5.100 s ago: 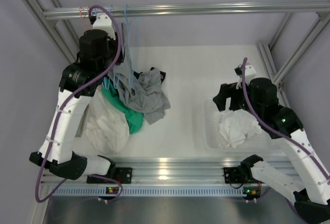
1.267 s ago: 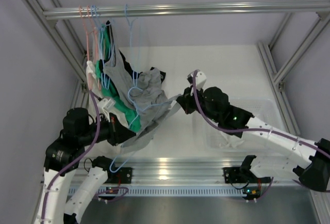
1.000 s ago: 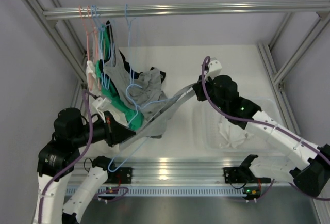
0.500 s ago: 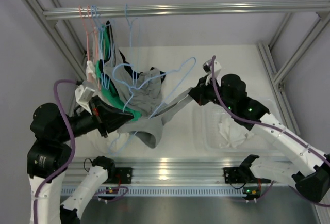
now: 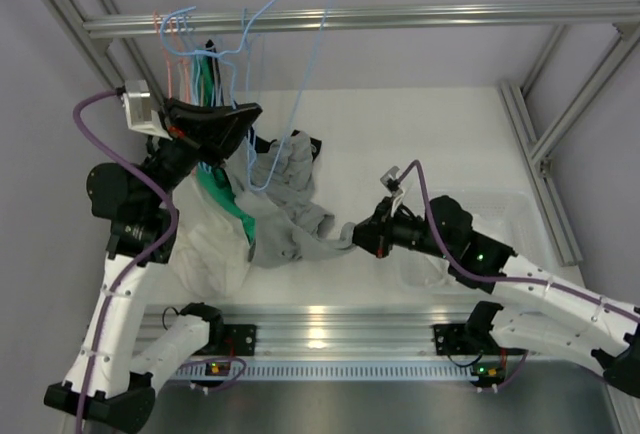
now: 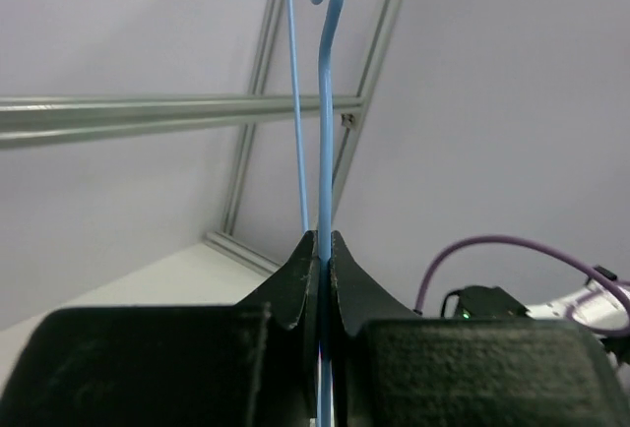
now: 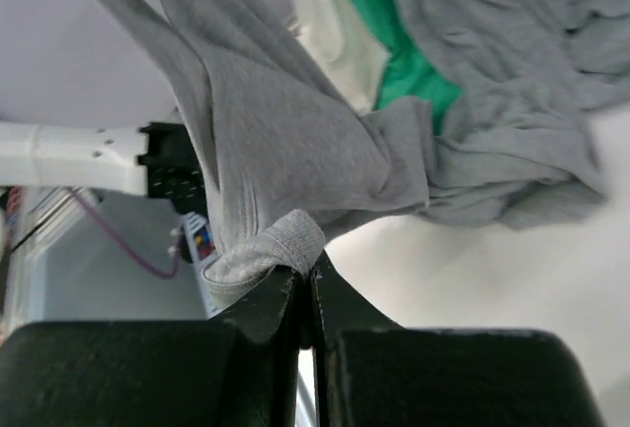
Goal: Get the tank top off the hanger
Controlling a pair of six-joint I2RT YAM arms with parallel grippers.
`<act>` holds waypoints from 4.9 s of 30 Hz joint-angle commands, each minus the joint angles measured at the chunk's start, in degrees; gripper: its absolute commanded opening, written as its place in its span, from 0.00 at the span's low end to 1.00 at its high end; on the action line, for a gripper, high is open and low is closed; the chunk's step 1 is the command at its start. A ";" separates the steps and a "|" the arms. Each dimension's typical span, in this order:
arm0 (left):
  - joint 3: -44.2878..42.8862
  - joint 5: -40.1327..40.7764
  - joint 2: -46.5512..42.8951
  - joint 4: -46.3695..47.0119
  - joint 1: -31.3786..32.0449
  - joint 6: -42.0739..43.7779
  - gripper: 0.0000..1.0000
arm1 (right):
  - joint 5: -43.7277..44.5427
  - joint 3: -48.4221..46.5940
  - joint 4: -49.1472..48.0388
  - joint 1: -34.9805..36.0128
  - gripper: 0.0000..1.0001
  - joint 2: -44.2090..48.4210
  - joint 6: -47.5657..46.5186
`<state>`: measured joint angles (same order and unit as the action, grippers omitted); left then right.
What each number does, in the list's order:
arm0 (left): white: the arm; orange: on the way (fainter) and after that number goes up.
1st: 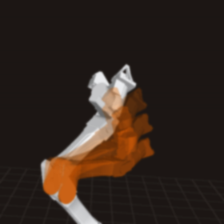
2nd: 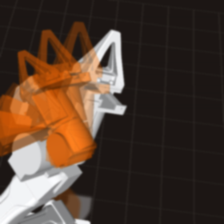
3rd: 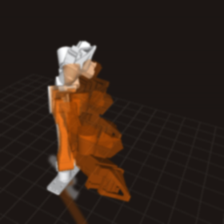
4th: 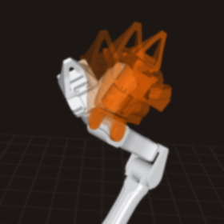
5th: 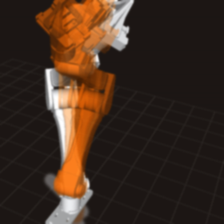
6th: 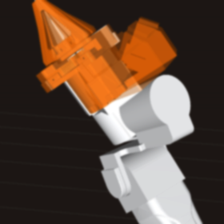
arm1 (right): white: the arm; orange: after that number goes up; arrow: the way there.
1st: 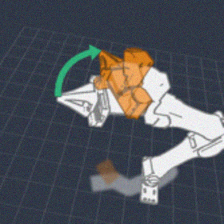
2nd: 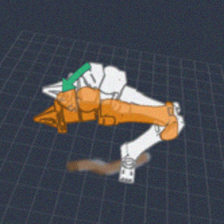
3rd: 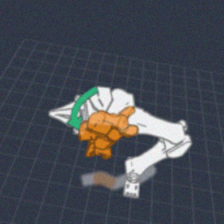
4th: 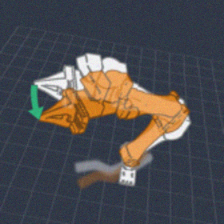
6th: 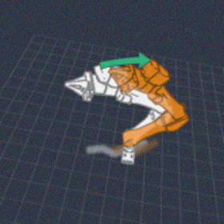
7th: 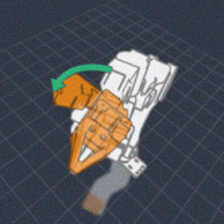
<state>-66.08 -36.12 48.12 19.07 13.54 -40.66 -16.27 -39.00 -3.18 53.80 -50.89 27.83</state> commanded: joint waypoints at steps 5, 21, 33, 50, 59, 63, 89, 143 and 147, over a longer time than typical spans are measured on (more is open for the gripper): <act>-0.98 -0.34 2.06 13.41 0.78 5.77 0.00 | 4.58 -0.10 4.76 0.86 0.00 1.42 -1.12; 0.17 8.52 -11.29 -36.71 3.16 21.32 0.00 | 17.52 1.65 3.71 3.06 0.13 -17.47 0.91; -14.50 17.91 -0.76 -61.95 3.16 22.03 0.00 | 25.85 -0.81 3.09 3.24 0.84 -20.48 0.47; -50.20 60.97 32.47 -69.34 24.69 23.09 0.00 | 28.31 -0.20 6.61 2.89 0.95 -16.70 0.55; -55.97 69.17 40.73 -69.17 23.55 25.54 0.00 | 28.49 -0.81 7.84 2.71 0.96 -14.76 -0.68; -57.49 65.57 44.16 -69.34 19.16 24.06 0.00 | 27.35 -1.34 7.84 2.71 0.97 -14.15 -0.68; -38.86 54.22 36.88 -68.20 14.85 22.39 0.70 | 17.25 -4.06 3.79 2.89 0.99 -18.88 -5.59; -5.02 58.97 -12.96 -66.18 15.20 21.68 0.99 | 49.84 -18.90 19.34 14.40 0.00 -5.72 -11.21; -3.18 59.50 -14.19 -65.39 15.20 21.24 0.99 | 53.88 -26.55 25.84 12.12 0.00 -2.37 -15.26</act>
<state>-70.52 21.87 34.81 -48.90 28.62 -19.00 32.27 -58.65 17.08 67.72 -55.99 17.45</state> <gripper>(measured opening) 0.990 0.129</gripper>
